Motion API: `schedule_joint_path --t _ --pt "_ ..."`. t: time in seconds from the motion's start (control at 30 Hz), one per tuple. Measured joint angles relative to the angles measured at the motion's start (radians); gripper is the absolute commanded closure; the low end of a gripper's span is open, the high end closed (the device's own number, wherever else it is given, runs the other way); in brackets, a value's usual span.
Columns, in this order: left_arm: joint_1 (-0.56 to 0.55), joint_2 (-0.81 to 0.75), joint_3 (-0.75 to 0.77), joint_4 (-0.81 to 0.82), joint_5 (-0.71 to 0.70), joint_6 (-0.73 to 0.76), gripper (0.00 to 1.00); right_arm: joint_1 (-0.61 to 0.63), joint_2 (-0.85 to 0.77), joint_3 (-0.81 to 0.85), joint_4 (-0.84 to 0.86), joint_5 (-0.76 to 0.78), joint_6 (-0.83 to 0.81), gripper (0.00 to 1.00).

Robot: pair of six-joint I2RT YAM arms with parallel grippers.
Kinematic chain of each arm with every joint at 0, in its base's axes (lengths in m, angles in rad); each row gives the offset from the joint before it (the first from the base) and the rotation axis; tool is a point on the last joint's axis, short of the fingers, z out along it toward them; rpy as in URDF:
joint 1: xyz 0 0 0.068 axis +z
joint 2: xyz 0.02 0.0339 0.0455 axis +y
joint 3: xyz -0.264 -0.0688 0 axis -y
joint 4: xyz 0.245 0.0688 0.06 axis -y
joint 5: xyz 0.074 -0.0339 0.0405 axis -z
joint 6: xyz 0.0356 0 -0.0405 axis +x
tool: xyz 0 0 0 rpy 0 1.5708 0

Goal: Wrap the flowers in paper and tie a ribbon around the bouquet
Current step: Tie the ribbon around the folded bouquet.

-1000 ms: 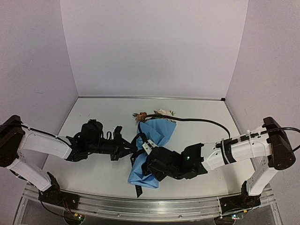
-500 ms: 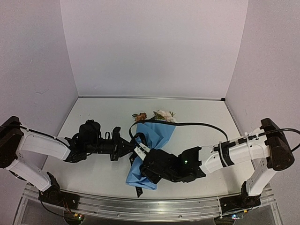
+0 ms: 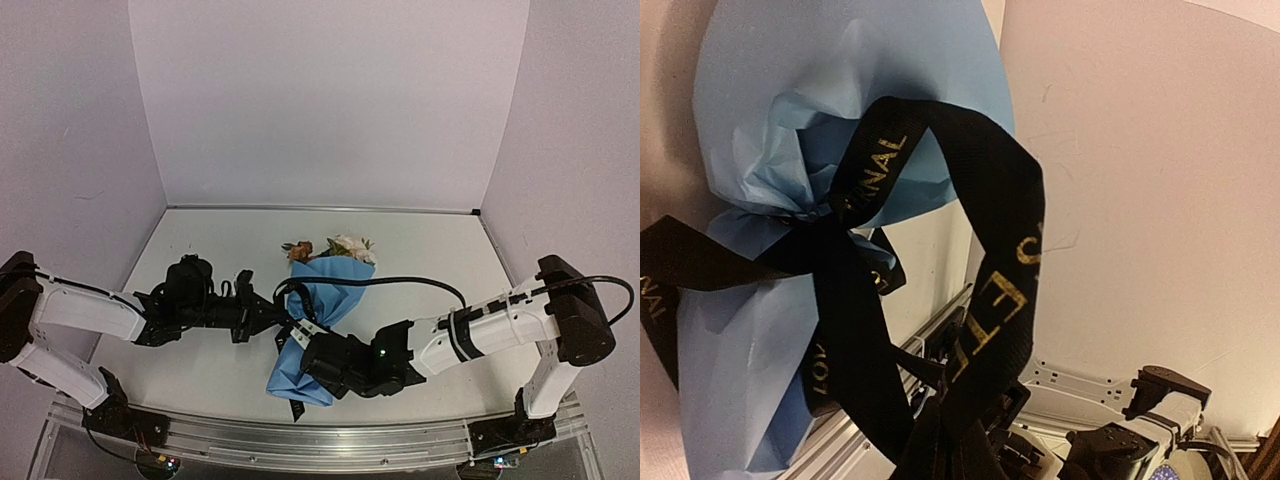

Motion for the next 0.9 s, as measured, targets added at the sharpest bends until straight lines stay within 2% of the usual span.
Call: schedule_joint_path --t 0.07,0.37,0.63,0.9 --pt "0.011 -0.019 0.0 -0.039 -0.013 0.019 1.0 0.0 -0.003 0.0 -0.006 -0.002 0.005 1.0" --pt "0.077 -0.042 0.0 -0.214 -0.067 0.16 1.0 -0.026 -0.109 -0.003 -0.04 -0.063 -0.009 1.0" --pt "0.148 0.0 0.041 -0.377 -0.102 0.346 1.0 -0.127 -0.16 -0.027 -0.086 -0.135 0.036 1.0" --pt "0.256 0.085 0.068 -0.405 -0.038 0.49 1.0 -0.214 -0.163 -0.142 -0.041 -0.197 0.136 1.0"
